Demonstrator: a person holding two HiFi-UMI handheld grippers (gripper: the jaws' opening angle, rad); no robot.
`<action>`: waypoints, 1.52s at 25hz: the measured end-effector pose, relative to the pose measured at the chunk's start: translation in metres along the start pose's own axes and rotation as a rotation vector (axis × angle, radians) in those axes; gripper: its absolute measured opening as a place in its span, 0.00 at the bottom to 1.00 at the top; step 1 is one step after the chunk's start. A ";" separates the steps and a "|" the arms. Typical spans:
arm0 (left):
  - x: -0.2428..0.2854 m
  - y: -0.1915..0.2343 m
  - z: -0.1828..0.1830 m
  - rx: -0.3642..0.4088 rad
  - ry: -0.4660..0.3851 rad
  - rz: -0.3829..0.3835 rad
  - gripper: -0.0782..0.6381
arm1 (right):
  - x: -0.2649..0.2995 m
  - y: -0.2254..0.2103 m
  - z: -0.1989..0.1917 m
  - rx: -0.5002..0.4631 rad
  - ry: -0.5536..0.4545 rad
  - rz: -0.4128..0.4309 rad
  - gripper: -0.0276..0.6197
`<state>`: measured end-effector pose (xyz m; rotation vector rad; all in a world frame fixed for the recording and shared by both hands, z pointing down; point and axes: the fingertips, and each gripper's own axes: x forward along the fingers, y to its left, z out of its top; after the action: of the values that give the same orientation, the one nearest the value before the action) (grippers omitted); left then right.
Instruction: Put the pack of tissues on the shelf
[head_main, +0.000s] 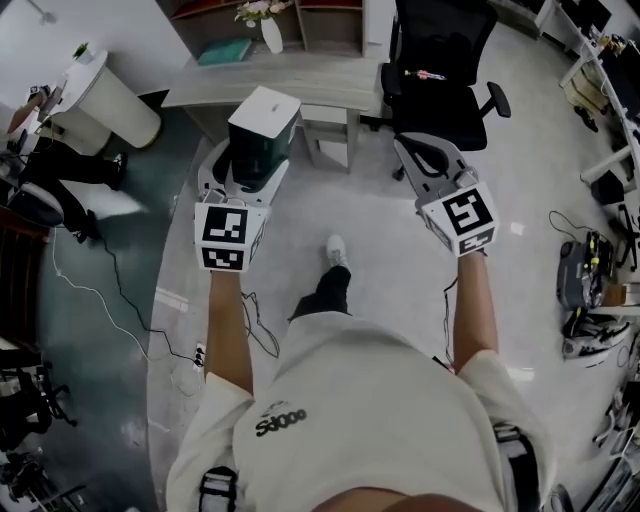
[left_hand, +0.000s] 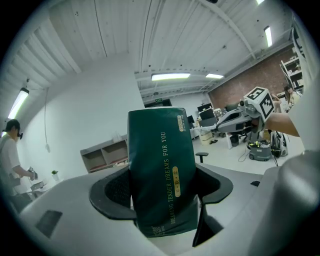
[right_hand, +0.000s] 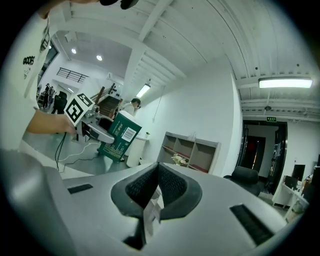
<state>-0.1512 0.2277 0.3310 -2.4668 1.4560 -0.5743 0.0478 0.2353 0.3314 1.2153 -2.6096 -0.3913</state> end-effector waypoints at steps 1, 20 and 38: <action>0.013 -0.001 0.001 0.009 -0.001 -0.005 0.62 | 0.006 -0.011 -0.006 -0.006 0.004 -0.010 0.05; 0.323 0.128 0.003 -0.090 0.004 -0.008 0.62 | 0.221 -0.247 -0.057 0.060 0.006 0.044 0.05; 0.442 0.182 -0.018 -0.100 0.087 0.004 0.62 | 0.354 -0.329 -0.105 0.069 0.080 0.079 0.05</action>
<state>-0.1111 -0.2469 0.3749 -2.5432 1.5575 -0.6307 0.0933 -0.2568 0.3537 1.1205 -2.6118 -0.2349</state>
